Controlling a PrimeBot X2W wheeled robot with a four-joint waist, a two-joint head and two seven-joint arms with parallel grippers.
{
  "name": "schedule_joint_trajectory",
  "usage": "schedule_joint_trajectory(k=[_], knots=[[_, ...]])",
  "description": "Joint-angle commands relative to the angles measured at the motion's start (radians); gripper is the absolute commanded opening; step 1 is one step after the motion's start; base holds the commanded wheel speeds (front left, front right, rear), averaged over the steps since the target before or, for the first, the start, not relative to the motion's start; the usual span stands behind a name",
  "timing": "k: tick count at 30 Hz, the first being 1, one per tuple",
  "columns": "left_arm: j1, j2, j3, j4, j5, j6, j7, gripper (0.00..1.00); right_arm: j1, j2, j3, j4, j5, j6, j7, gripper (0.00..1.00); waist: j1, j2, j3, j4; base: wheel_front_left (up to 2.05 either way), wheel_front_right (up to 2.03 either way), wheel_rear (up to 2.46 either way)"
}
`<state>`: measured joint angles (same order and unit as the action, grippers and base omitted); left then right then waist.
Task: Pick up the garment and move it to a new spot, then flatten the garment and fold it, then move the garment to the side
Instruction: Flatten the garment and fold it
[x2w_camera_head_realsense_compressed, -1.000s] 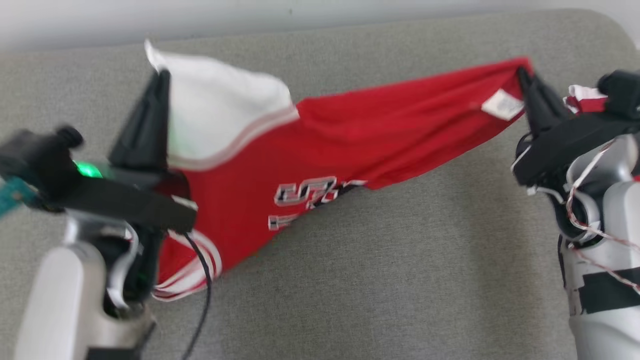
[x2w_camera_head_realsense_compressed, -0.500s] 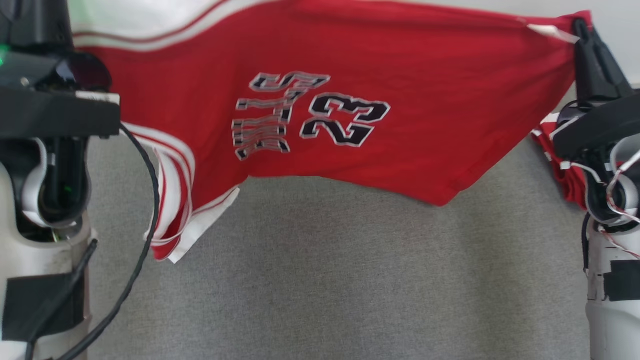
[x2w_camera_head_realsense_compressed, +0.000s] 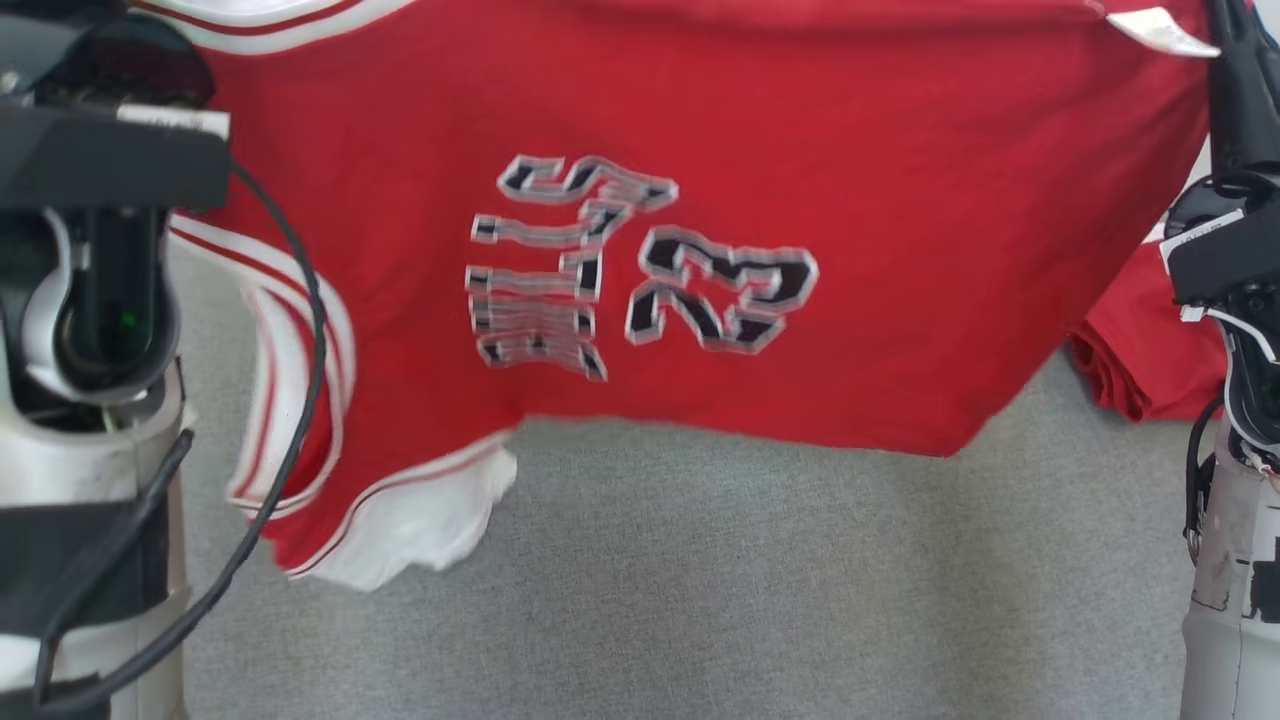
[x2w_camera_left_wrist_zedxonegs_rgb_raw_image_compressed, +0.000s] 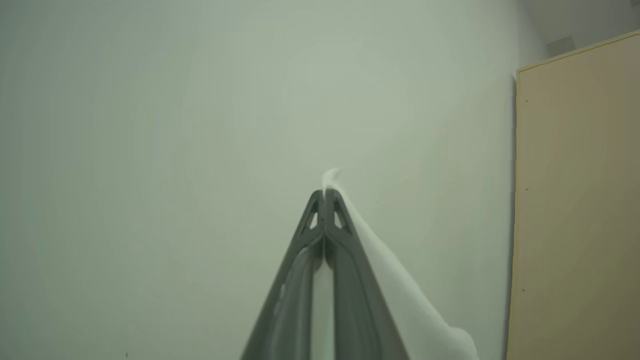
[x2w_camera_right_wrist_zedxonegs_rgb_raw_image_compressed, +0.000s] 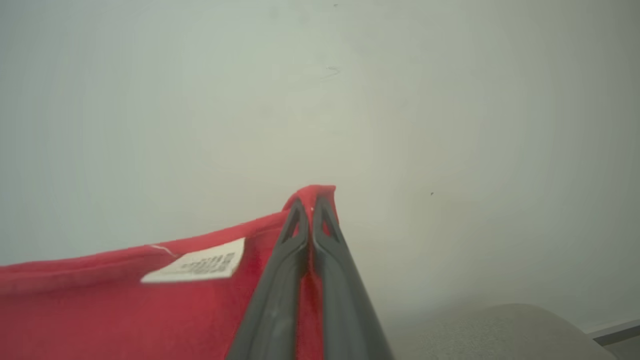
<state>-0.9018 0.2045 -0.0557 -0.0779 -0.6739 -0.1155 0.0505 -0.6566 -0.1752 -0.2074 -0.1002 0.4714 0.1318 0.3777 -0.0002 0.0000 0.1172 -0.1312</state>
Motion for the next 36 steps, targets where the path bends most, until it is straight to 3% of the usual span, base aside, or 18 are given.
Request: schedule_joint_trajectory(k=[1,8,13,20,24,29,36], knots=[[-0.018,0.0,-0.003,0.017,-0.008,-0.006,0.007,0.0,-0.007,0.003,0.01,-0.008,0.002,-0.002,0.011,0.0,0.0002,0.0,0.021,-0.005,0.0,0.0,0.0],[-0.11,0.019,-0.019,0.131,-0.019,-0.009,-0.008,0.0,-0.095,0.014,0.043,0.038,-0.005,-0.002,0.015,0.0,0.0002,0.0,0.109,-0.023,0.0,0.0,0.0],[-0.236,0.046,-0.043,0.247,0.009,-0.014,-0.059,0.0,-0.252,0.038,0.075,0.191,-0.054,-0.002,-0.041,0.0,0.0002,0.0,0.188,-0.043,0.0,0.0,0.0],[-0.419,0.088,-0.066,0.425,0.103,-0.016,-0.187,0.0,-0.507,0.064,0.084,0.45,-0.173,-0.002,-0.212,0.0,0.0002,0.0,0.268,-0.068,0.0,0.0,0.0],[-0.528,0.102,-0.071,0.491,0.17,-0.016,-0.296,0.0,-0.654,0.069,0.085,0.597,-0.265,-0.002,-0.401,0.0,0.0002,0.0,0.3,-0.082,0.0,0.0,0.0],[-0.592,0.078,-0.047,0.439,0.21,-0.014,-0.316,0.0,-0.742,0.072,0.039,0.708,-0.354,-0.002,-0.575,0.0,0.0002,0.0,0.326,-0.08,0.0,0.0,0.0],[-0.49,0.057,-0.066,0.335,0.211,-0.014,-0.315,0.0,-0.731,0.081,0.072,0.789,-0.409,-0.002,-0.638,0.0,0.0002,0.0,0.404,-0.066,0.0,0.0,0.0]])
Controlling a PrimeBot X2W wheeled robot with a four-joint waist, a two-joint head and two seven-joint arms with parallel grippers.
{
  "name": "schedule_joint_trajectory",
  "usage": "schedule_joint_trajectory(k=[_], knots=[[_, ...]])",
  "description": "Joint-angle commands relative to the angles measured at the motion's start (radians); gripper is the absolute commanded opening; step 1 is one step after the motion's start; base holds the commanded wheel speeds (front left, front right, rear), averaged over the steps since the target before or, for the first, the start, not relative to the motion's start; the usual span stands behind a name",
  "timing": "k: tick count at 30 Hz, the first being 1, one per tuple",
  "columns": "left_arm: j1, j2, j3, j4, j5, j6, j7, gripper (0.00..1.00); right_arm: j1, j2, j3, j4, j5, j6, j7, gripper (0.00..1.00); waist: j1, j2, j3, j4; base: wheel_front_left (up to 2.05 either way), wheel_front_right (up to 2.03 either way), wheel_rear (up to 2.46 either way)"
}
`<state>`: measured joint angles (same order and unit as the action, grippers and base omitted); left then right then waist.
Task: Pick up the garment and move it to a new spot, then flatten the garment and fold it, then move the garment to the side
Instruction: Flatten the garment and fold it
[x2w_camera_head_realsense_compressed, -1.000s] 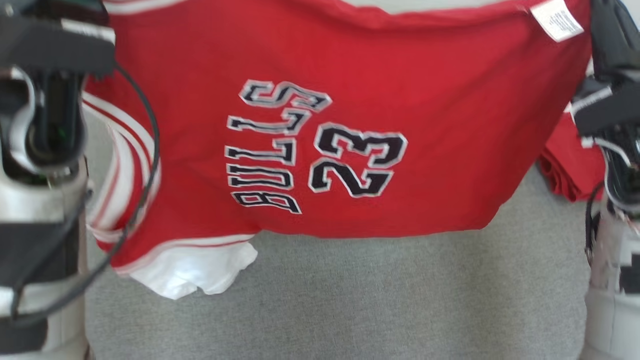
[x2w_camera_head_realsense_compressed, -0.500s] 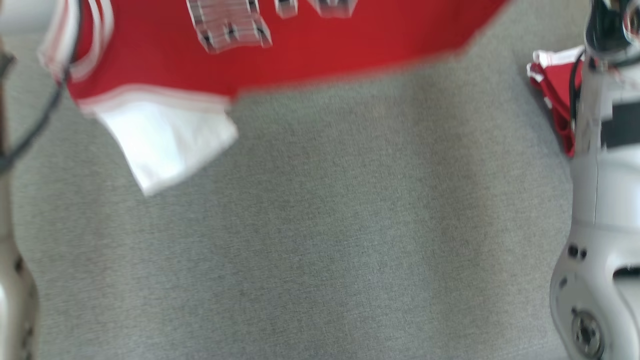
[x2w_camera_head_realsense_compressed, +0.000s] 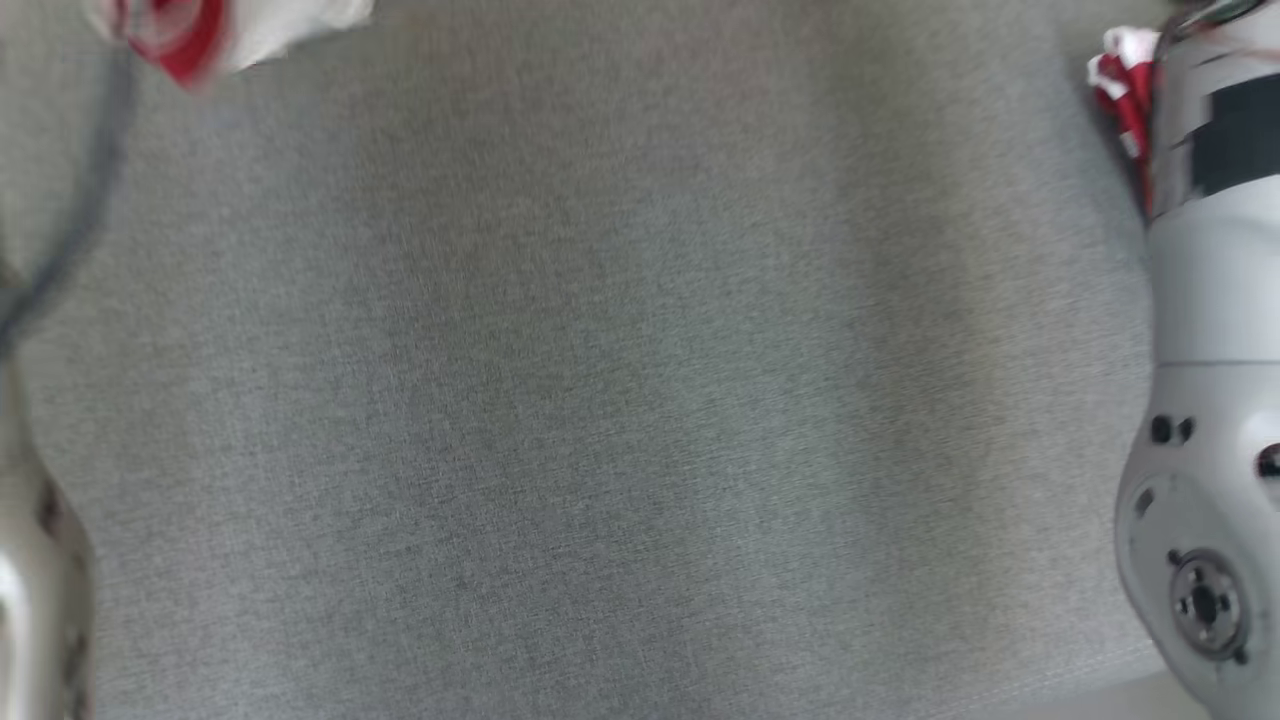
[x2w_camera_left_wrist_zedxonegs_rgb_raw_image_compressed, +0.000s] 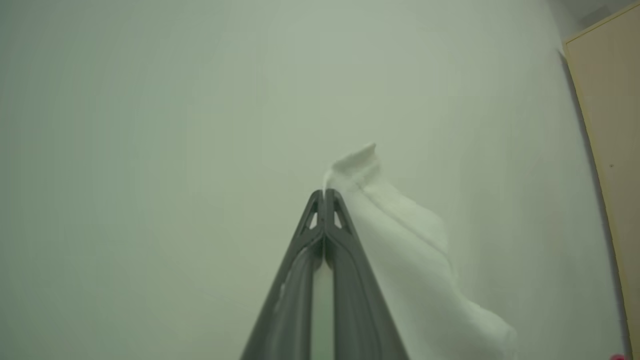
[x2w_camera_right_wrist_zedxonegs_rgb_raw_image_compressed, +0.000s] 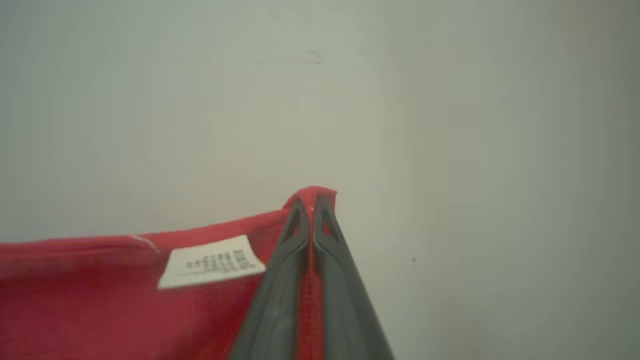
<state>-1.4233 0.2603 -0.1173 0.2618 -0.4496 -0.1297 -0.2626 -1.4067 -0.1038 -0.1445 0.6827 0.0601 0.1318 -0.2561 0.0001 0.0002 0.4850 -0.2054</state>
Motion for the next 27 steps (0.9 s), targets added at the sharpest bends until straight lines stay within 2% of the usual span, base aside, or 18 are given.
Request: schedule_joint_trajectory(k=[1,6,10,11,13,16,22,27], knots=[[0.05,0.005,-0.012,-0.012,-0.019,0.0,-0.002,0.0,0.029,0.006,0.026,0.014,0.002,-0.002,-0.007,0.0,-0.0001,-0.0002,0.044,0.011,0.0,0.0,0.0],[0.147,0.026,-0.062,-0.042,-0.079,0.0,-0.002,0.0,0.073,-0.023,0.125,0.01,0.045,-0.002,-0.01,0.0,-0.0001,-0.0002,0.06,0.026,0.0,0.0,0.0],[0.232,0.05,-0.117,-0.061,-0.152,-0.001,-0.003,0.0,0.135,-0.066,0.241,0.021,0.12,-0.002,0.001,0.0,-0.0001,-0.0002,0.029,0.045,0.0,0.0,0.0],[0.232,0.05,-0.117,-0.061,-0.152,-0.001,-0.003,0.0,0.135,-0.066,0.241,0.021,0.12,-0.002,0.001,0.0,-0.0001,-0.0002,0.029,0.045,0.0,0.0,0.0],[0.287,0.063,-0.163,-0.069,-0.223,-0.001,-0.003,0.0,0.165,-0.098,0.282,0.013,0.179,-0.002,0.035,0.0,-0.0001,-0.0002,0.005,0.054,0.0,0.0,0.0],[0.369,0.116,-0.243,-0.102,-0.335,-0.001,0.033,0.0,0.233,-0.132,0.328,-0.035,0.278,-0.002,0.098,0.0,-0.0001,-0.0002,-0.031,0.063,0.0,0.0,0.0],[0.539,0.196,-0.323,-0.191,-0.47,0.0,0.068,0.0,0.394,-0.222,0.344,-0.15,0.399,-0.002,0.231,0.0,-0.0001,-0.0002,-0.1,0.079,0.0,0.0,0.0],[0.7,0.219,-0.345,-0.215,-0.531,0.008,0.087,0.0,0.543,-0.245,0.317,-0.23,0.421,-0.002,0.325,0.0,-0.0001,-0.0002,-0.158,0.086,0.0,0.0,0.0]])
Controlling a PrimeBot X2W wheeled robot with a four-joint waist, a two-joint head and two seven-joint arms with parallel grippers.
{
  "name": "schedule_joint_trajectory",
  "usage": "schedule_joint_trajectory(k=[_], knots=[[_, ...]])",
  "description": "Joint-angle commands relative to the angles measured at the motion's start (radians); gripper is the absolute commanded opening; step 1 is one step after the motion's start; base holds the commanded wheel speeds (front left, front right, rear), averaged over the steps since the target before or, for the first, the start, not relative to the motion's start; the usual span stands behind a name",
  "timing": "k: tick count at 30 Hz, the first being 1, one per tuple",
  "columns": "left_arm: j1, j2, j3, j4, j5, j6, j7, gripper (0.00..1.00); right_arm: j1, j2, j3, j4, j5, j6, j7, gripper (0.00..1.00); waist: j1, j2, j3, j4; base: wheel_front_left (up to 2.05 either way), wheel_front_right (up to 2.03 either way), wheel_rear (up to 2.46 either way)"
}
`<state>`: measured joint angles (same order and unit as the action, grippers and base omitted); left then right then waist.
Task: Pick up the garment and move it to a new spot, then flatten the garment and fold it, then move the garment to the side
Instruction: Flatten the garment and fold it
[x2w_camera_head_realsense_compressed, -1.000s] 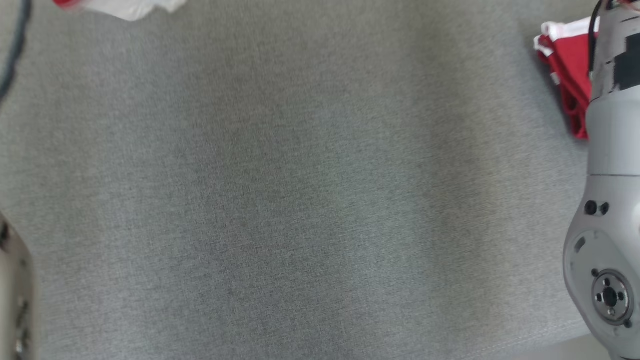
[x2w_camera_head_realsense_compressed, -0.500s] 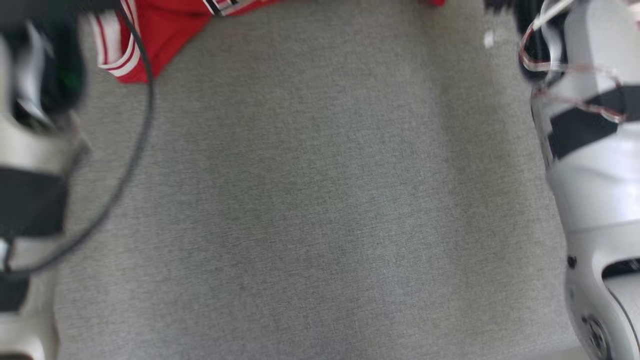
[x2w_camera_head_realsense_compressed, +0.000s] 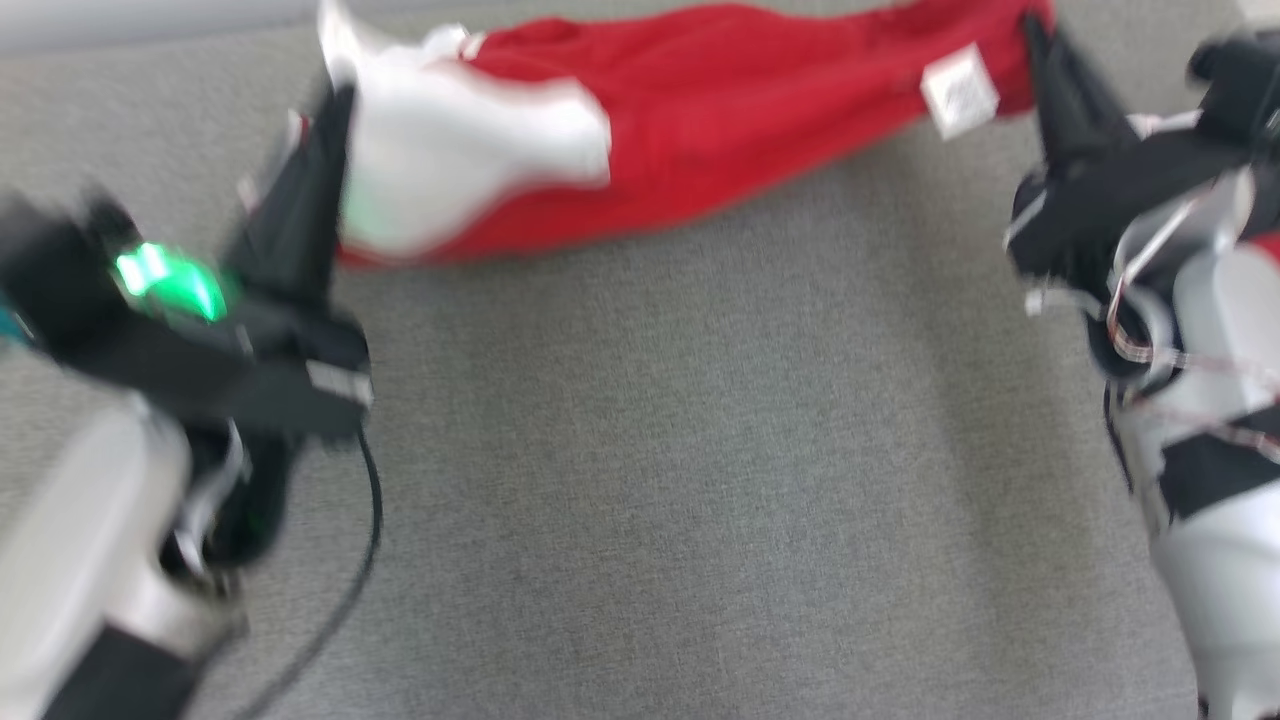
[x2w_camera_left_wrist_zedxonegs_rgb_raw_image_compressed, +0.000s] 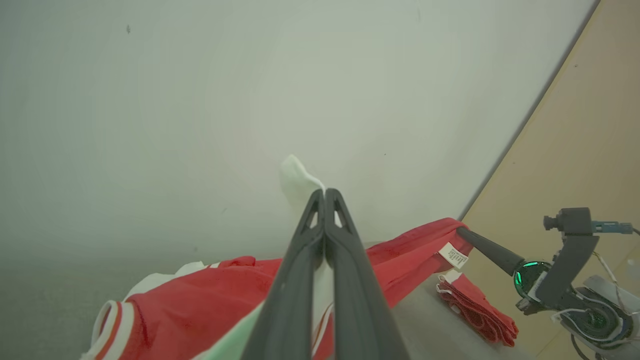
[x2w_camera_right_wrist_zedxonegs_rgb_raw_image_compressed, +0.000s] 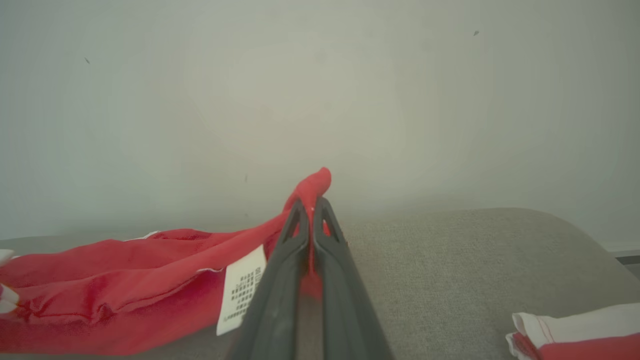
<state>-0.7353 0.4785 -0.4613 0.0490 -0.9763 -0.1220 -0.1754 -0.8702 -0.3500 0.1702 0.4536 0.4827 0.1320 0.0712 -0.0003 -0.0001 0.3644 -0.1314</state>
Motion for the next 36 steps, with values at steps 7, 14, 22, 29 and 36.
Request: schedule_joint_trajectory(k=[7,14,22,29,36], knots=[[0.234,0.029,-0.043,-0.055,-0.054,0.032,0.03,0.0,0.217,0.003,-0.074,-0.088,-0.046,-0.002,0.1,0.0,0.0003,0.0001,-0.104,0.017,0.0,0.0,0.0],[0.411,0.05,-0.065,-0.127,-0.154,0.041,0.069,0.0,0.418,0.049,-0.178,-0.173,-0.086,-0.002,0.185,0.0,0.0003,0.0001,-0.151,0.04,0.0,0.0,0.0],[0.62,0.074,-0.07,-0.161,-0.293,0.044,0.092,0.0,0.609,0.154,-0.307,-0.26,-0.123,-0.002,0.227,0.0,0.0003,0.0001,-0.199,0.058,0.0,0.0,0.0],[0.708,0.074,-0.075,-0.168,-0.363,0.042,0.102,0.0,0.703,0.202,-0.356,-0.281,-0.16,-0.002,0.257,0.0,0.0003,0.0001,-0.22,0.065,0.0,0.0,0.0],[0.782,0.074,-0.114,-0.184,-0.437,0.034,0.163,0.0,0.782,0.239,-0.401,-0.309,-0.203,-0.002,0.319,0.0,0.0003,0.0001,-0.228,0.065,0.0,0.0,0.0]])
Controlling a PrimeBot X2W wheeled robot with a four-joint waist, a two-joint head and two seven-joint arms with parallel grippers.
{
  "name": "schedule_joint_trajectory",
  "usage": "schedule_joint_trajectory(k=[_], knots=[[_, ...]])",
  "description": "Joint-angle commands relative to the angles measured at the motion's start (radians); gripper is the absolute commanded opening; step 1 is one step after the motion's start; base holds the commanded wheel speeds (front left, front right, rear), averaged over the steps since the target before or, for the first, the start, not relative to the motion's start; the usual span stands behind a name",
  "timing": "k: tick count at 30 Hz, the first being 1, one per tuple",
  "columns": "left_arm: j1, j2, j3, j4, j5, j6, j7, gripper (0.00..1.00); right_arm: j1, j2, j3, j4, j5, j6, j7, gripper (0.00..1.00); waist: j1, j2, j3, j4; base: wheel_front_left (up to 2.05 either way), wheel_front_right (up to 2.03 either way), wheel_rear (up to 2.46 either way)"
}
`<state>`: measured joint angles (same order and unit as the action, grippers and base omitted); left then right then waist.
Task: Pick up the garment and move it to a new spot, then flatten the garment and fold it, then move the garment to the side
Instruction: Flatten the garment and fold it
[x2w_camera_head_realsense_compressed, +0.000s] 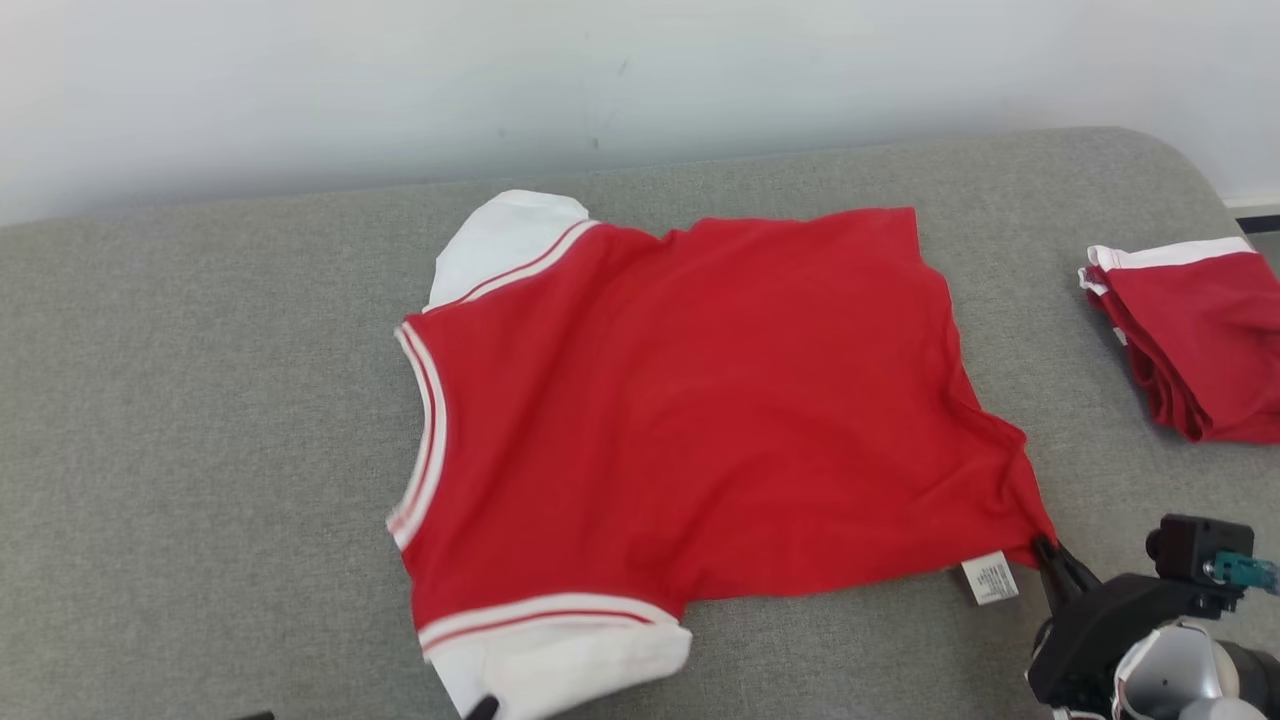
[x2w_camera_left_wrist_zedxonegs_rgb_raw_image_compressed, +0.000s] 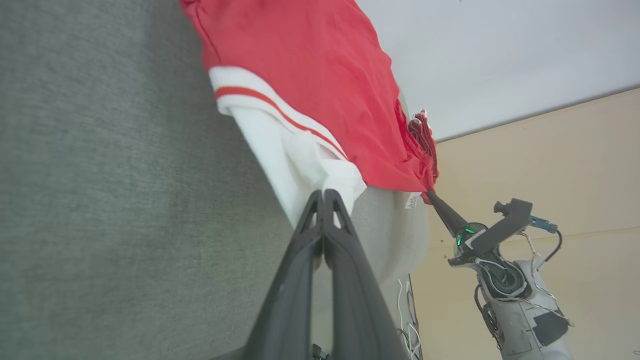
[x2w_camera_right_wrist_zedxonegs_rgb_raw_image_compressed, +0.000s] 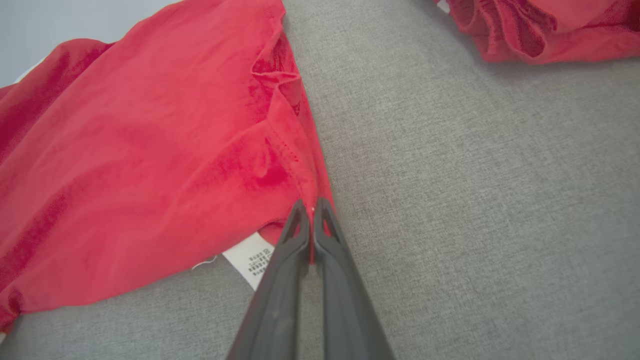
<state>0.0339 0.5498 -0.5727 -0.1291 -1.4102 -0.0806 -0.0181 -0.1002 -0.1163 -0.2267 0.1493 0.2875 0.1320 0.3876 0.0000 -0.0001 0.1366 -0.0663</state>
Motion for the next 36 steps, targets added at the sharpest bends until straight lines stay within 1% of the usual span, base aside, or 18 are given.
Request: schedule_joint_trajectory(k=[1,4,7,12,16,22,28,32,36], knots=[[0.023,0.009,-0.006,-0.008,-0.017,-0.004,0.017,0.0,0.022,0.009,-0.01,-0.012,-0.012,-0.002,0.014,0.0,0.0,0.0001,-0.001,0.0,0.0,0.0,0.0],[0.038,0.025,-0.008,-0.022,-0.041,0.002,0.041,0.0,0.049,0.02,-0.031,-0.038,-0.021,-0.002,0.047,0.0,0.0,0.0001,0.001,0.002,0.0,0.0,0.0],[0.024,0.026,0.032,-0.031,-0.021,0.001,-0.01,0.0,0.067,0.031,-0.044,-0.072,-0.019,-0.002,0.069,0.0,0.0,0.0001,0.005,0.002,0.0,0.0,0.0],[-0.03,0.0,0.08,-0.028,0.022,-0.016,-0.089,0.0,0.043,0.042,-0.034,-0.107,-0.018,-0.002,0.042,0.0,0.0,0.0001,0.016,-0.003,0.0,0.0,0.0],[-0.1,-0.038,0.089,0.008,0.067,-0.025,-0.137,0.0,0.006,0.047,-0.027,-0.104,-0.037,-0.002,-0.006,0.0,0.0,0.0001,0.024,-0.004,0.0,0.0,0.0],[-0.209,-0.107,0.102,0.1,0.143,-0.033,-0.204,0.0,-0.046,0.054,-0.029,-0.074,-0.054,-0.002,-0.057,0.0,0.0,0.0001,0.037,-0.004,0.0,0.0,0.0],[-0.295,-0.16,0.12,0.184,0.214,-0.042,-0.233,0.0,-0.109,0.06,-0.025,-0.025,-0.061,-0.002,-0.092,0.0,0.0,0.0001,0.066,-0.013,0.0,0.0,0.0],[-0.332,-0.191,0.136,0.215,0.248,-0.045,-0.243,0.0,-0.16,0.064,-0.035,0.015,-0.071,-0.002,-0.119,0.0,0.0,0.0001,0.089,-0.018,0.0,0.0,0.0],[-0.359,-0.211,0.144,0.23,0.281,-0.049,-0.246,0.0,-0.203,0.065,-0.046,0.049,-0.088,-0.002,-0.135,0.0,0.0,0.0001,0.107,-0.017,0.0,0.0,0.0]])
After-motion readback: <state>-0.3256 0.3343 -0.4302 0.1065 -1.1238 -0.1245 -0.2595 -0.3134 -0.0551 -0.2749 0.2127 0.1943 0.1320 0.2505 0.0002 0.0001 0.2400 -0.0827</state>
